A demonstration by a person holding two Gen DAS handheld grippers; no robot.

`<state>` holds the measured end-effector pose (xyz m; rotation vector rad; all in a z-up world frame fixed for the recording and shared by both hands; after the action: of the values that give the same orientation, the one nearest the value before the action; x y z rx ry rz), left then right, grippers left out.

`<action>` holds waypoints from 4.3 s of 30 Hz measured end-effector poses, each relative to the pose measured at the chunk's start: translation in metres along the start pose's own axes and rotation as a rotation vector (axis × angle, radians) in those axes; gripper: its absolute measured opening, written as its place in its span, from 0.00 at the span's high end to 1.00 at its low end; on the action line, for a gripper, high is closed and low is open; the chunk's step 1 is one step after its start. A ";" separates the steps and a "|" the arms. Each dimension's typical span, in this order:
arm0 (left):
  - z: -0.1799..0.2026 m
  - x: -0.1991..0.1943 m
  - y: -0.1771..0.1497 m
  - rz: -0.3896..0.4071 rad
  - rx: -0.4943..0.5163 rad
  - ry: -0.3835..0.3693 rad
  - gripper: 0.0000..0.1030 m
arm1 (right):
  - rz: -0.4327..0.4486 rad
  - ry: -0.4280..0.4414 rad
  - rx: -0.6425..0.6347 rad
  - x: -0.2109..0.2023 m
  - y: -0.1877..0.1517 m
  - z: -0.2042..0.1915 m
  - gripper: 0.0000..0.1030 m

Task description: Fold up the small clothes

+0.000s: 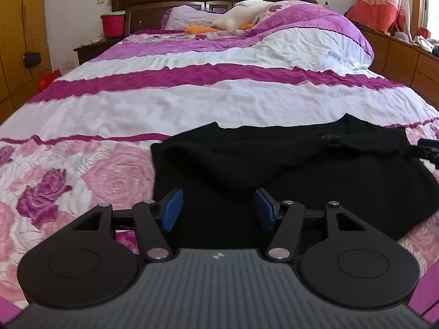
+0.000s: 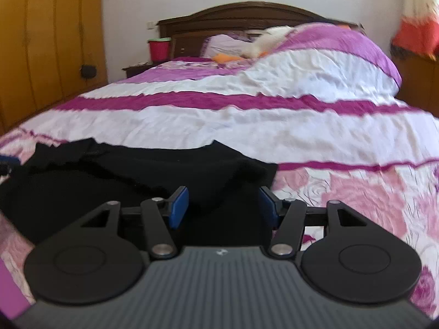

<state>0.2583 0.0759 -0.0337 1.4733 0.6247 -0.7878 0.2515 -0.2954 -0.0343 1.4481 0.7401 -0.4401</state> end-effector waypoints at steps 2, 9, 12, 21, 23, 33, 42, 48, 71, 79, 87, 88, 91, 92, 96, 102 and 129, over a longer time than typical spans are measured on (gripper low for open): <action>-0.002 0.006 0.003 0.000 -0.042 -0.024 0.38 | -0.008 0.052 0.005 0.004 0.002 -0.004 0.43; -0.015 0.031 0.019 -0.013 -0.221 -0.189 0.85 | -0.067 0.198 0.136 0.026 0.010 -0.002 0.83; -0.024 0.036 0.030 0.000 -0.295 -0.217 0.87 | -0.031 0.224 0.221 0.030 0.017 0.007 0.89; -0.038 0.052 0.070 0.049 -0.394 -0.183 0.86 | 0.042 0.196 0.391 0.051 0.042 0.021 0.73; -0.040 0.052 0.073 0.043 -0.408 -0.185 0.81 | 0.072 0.164 0.422 0.050 0.044 0.023 0.55; -0.035 0.017 0.068 0.138 -0.306 -0.121 0.45 | 0.102 0.145 0.317 0.032 0.037 0.022 0.49; -0.019 0.040 0.058 0.075 -0.242 -0.124 0.45 | -0.012 0.286 0.145 0.038 0.040 -0.008 0.51; -0.026 0.077 0.052 0.006 -0.269 -0.120 0.45 | -0.115 0.187 0.169 0.080 0.042 -0.004 0.53; -0.028 0.023 0.042 0.004 -0.178 0.007 0.42 | -0.015 0.124 0.372 0.011 0.024 0.032 0.52; -0.029 -0.003 0.006 -0.049 -0.215 0.008 0.38 | -0.052 0.085 0.465 -0.013 -0.016 0.035 0.50; -0.021 -0.005 -0.022 -0.081 -0.202 0.035 0.29 | -0.082 0.135 0.596 -0.014 -0.061 0.034 0.50; -0.021 -0.005 -0.024 -0.082 -0.205 0.034 0.28 | -0.077 0.152 0.618 -0.013 -0.064 0.034 0.49; -0.021 -0.002 -0.028 -0.087 -0.212 0.032 0.26 | -0.061 0.186 0.630 -0.010 -0.068 0.030 0.45; -0.021 0.000 -0.029 -0.087 -0.218 0.032 0.25 | -0.061 0.198 0.627 -0.006 -0.068 0.029 0.41; -0.024 0.005 -0.031 -0.084 -0.237 0.028 0.22 | -0.062 0.241 0.614 0.008 -0.067 0.024 0.41; -0.024 0.010 -0.031 -0.086 -0.238 0.028 0.20 | -0.030 0.288 0.636 0.015 -0.066 0.019 0.39; -0.022 0.017 -0.030 -0.093 -0.232 0.028 0.17 | 0.154 0.467 0.854 0.021 -0.070 0.027 0.75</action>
<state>0.2475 0.0980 -0.0657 1.2523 0.7839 -0.7412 0.2242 -0.3258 -0.1002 2.4480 0.8394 -0.3056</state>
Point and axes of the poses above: each gripper's, at about its wrist camera, not at the fingertips, and x roughly the way its jaws point, z to its right, y to its top, the point moved 6 cm from there along x, roughly the way its jaws point, and after that the axes turned 14 degrees about -z, right-handed, at the moved point
